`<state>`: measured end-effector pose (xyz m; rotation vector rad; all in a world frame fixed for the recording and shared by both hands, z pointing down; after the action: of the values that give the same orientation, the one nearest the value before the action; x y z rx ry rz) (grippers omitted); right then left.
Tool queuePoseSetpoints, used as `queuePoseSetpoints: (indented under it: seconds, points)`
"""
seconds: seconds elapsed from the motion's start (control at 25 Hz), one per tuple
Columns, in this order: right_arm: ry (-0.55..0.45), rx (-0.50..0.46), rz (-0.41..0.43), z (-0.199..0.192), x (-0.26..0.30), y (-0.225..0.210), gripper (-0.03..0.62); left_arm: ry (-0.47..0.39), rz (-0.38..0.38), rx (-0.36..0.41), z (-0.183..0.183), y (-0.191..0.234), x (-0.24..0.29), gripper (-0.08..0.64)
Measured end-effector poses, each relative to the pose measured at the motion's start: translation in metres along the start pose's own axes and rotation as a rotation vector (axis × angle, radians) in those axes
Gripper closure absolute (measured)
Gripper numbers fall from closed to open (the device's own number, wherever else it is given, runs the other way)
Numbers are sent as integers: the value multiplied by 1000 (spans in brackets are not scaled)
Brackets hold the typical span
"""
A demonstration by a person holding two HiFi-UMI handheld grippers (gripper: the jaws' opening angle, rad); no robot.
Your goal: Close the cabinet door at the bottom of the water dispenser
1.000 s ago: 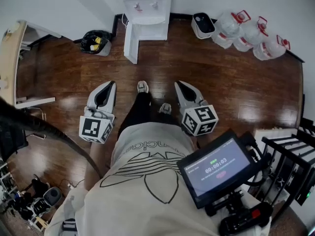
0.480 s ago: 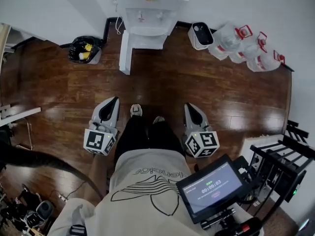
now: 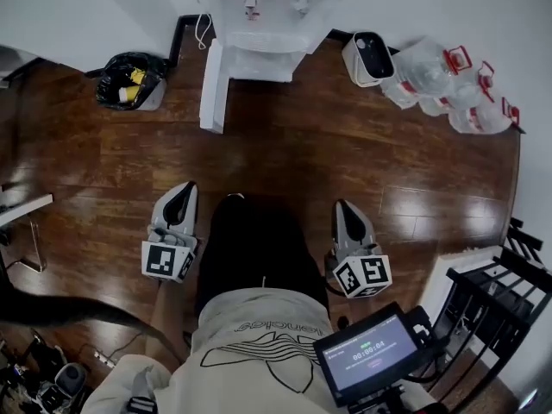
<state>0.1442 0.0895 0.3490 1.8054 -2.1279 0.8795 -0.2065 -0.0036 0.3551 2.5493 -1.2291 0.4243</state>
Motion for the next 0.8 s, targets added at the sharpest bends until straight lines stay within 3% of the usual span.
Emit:
queuePoseSetpoints:
  seconds: [0.16,0.4,0.6,0.68,0.8]
  points:
    - [59,26,-90,-67,33,-50,589,24,63,-2,-69,28,40,543]
    - [39,55,-129,-131,66,-99,589,-29,75,-25,-117,52,92,548]
    - [37,80,-151,-162,102,-130,589,-74,86,-90,-156,55,123,546]
    - [44,64,-133,-173,112,-134,589,-61,118,-71,-167,57,129,548]
    - [86,33,-115,-184,112,-137,589,5,110,42,-178,54,127,546]
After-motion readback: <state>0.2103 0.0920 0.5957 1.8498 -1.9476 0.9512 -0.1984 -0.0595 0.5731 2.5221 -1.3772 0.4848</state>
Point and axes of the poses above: the fingertips, and each gripper's own axes: x forward along the fingers, y to its left, z out of its top, the point moved 7 cm from there along -x, backward along the fingers, and after that the axes turned 3 degrees about y, right-handed, at the moved point
